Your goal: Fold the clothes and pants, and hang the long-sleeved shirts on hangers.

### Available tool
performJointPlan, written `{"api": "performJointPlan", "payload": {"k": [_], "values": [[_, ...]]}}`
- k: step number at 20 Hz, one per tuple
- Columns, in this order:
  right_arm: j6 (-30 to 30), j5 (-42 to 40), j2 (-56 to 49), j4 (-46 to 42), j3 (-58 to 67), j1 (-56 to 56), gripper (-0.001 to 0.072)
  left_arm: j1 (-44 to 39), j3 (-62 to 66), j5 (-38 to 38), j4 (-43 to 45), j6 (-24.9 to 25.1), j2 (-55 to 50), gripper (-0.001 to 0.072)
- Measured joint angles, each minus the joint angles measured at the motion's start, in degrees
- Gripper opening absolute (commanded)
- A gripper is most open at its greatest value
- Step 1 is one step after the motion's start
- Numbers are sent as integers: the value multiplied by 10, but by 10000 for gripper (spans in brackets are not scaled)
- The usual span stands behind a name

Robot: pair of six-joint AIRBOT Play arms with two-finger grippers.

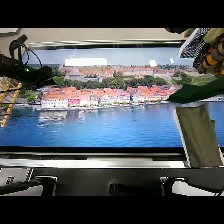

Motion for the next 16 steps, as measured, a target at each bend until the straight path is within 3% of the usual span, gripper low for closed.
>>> {"api": "performJointPlan", "payload": {"k": [6, 16], "values": [[70, 84, 26, -37, 0, 0, 31, 0, 0, 0, 0, 0, 0, 18], [110, 242, 63, -145, 0, 9, 32, 0, 0, -5, 0, 0, 0, 18]]}}
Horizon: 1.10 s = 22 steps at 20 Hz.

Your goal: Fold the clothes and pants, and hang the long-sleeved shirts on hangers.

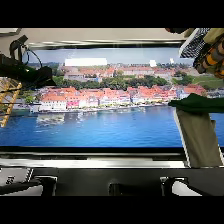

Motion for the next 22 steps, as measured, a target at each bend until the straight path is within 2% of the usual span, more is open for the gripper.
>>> {"api": "performJointPlan", "payload": {"k": [9, 15, 22], "values": [[-42, 106, 10, -207, -76, 104, 35, 0, 0, -2, 0, 11, 0, 18], [-61, 107, 56, -260, -221, 114, 35, 0, 0, -1, 0, 15, 0, 18], [-61, 70, 125, -273, -383, 115, 35, 0, 0, -1, 0, 15, 0, 18]]}}
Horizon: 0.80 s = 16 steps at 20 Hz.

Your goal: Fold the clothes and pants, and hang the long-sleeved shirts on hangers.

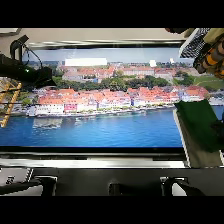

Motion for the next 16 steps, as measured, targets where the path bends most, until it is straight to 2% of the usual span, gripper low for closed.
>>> {"api": "performJointPlan", "payload": {"k": [7, 16], "values": [[0, 9, 12, -2, -64, 0, 36, 0, 0, 0, 0, 0, 0, 18], [-15, 41, 13, 3, -82, 0, 35, 0, 0, 0, 0, 0, 0, 18]]}}
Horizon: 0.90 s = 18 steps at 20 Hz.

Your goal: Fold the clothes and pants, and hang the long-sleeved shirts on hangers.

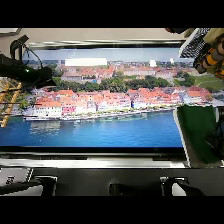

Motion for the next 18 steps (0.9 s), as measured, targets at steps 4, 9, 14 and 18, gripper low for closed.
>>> {"api": "performJointPlan", "payload": {"k": [4, 9, 14, 18], "values": [[-3, 10, 0, 2, -1, 0, 38, 0, 0, 0, 0, 0, 0, 18], [-17, 21, 0, 2, -1, 0, 294, 0, 0, 0, 0, 0, 0, 17], [-41, -1, 0, -3, 6, 0, 423, 0, 0, 0, 0, 0, 0, 19], [-89, -87, 0, 42, 65, 0, 210, 0, 0, 0, 0, 0, -3, 19]]}}
